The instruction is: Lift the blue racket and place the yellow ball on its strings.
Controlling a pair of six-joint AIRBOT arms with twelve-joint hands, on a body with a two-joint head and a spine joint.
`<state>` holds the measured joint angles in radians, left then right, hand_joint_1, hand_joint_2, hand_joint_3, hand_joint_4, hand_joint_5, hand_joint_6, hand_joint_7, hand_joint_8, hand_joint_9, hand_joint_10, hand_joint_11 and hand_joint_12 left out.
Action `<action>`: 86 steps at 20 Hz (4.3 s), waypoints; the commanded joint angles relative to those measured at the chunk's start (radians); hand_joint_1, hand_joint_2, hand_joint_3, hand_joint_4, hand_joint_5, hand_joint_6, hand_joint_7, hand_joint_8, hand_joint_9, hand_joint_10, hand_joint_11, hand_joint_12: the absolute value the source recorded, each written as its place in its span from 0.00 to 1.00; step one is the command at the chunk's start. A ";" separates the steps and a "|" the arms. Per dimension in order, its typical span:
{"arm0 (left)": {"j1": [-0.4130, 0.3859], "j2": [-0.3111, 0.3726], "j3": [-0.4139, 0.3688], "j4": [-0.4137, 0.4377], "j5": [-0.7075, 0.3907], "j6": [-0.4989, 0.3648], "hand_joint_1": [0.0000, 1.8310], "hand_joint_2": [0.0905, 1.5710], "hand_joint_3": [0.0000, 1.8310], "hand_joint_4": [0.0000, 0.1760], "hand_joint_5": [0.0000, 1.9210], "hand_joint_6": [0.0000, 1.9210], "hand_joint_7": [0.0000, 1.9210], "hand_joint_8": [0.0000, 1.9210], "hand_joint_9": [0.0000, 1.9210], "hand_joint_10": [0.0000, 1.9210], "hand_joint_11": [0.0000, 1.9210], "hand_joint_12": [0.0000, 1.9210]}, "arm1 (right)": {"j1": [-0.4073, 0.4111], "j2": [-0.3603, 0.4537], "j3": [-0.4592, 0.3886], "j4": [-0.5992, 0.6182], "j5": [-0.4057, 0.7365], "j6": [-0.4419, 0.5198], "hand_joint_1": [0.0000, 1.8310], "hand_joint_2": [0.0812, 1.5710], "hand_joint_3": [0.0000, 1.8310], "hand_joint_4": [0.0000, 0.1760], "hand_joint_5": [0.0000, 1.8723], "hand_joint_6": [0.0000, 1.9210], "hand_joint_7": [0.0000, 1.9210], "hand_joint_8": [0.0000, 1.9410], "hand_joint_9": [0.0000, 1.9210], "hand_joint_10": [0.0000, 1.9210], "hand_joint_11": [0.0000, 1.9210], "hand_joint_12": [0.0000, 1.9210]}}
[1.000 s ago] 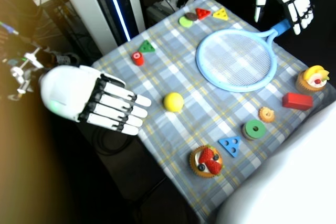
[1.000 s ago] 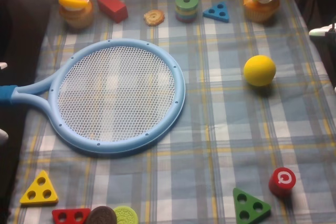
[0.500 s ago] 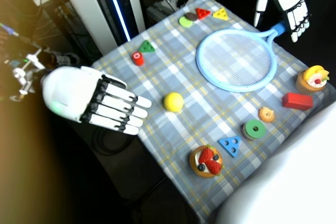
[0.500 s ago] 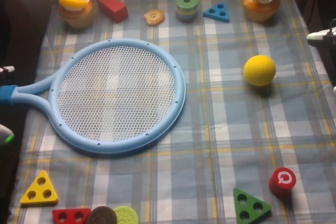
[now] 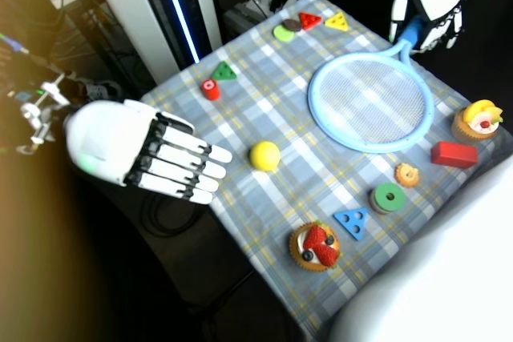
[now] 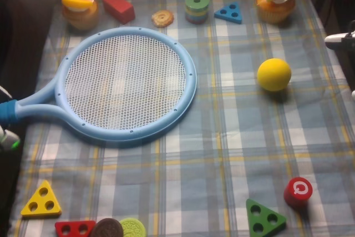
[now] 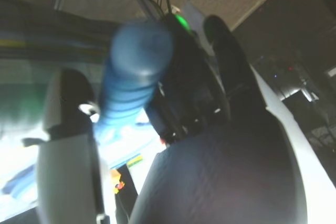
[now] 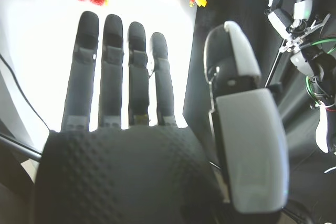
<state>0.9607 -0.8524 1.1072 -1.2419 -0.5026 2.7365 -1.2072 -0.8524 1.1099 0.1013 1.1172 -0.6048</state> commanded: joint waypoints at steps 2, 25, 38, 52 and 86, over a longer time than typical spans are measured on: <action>-0.009 0.001 -0.007 0.036 -0.093 -0.004 0.49 0.69 0.00 0.84 0.32 0.98 0.29 0.98 0.22 0.97 0.12 0.89 | 0.002 0.000 0.001 0.022 0.121 0.004 0.44 0.77 0.00 0.00 0.27 0.00 0.31 0.00 0.31 0.01 0.25 0.10; 0.120 0.247 -0.389 0.598 -0.538 -0.645 0.94 0.74 0.01 1.00 0.47 1.00 0.64 1.00 0.79 1.00 0.71 0.99 | 0.166 -0.067 0.084 -0.108 -0.028 0.036 0.46 0.67 0.00 0.00 0.25 0.00 0.34 0.00 0.35 0.00 0.23 0.21; 0.138 0.244 -0.414 0.626 -0.558 -0.659 0.90 0.79 0.00 1.00 0.49 1.00 0.73 1.00 0.86 1.00 0.69 0.82 | 0.425 -0.225 0.239 -0.379 -0.370 0.076 0.57 0.59 0.00 0.00 0.31 0.00 0.42 0.01 0.42 0.01 0.15 0.55; 0.126 0.244 -0.406 0.645 -0.541 -0.659 0.91 0.79 0.00 1.00 0.43 1.00 0.72 1.00 0.86 1.00 0.64 0.97 | 0.431 -0.176 0.206 -0.324 -0.231 0.110 0.69 0.70 0.00 0.00 0.57 0.32 0.47 0.70 0.44 0.72 0.39 0.88; 0.006 0.180 -0.350 0.743 -0.449 -0.658 0.92 0.80 0.00 1.00 0.41 1.00 0.73 1.00 0.86 1.00 0.85 1.00 | 0.589 -0.132 0.120 -0.556 -0.058 0.216 0.61 0.62 0.00 0.36 0.15 0.00 0.19 0.00 0.21 0.00 0.01 0.60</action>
<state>0.9794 -0.6716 0.7494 -0.5144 -0.8402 2.0857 -0.6323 -0.9825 1.2327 -0.5049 0.9436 -0.3908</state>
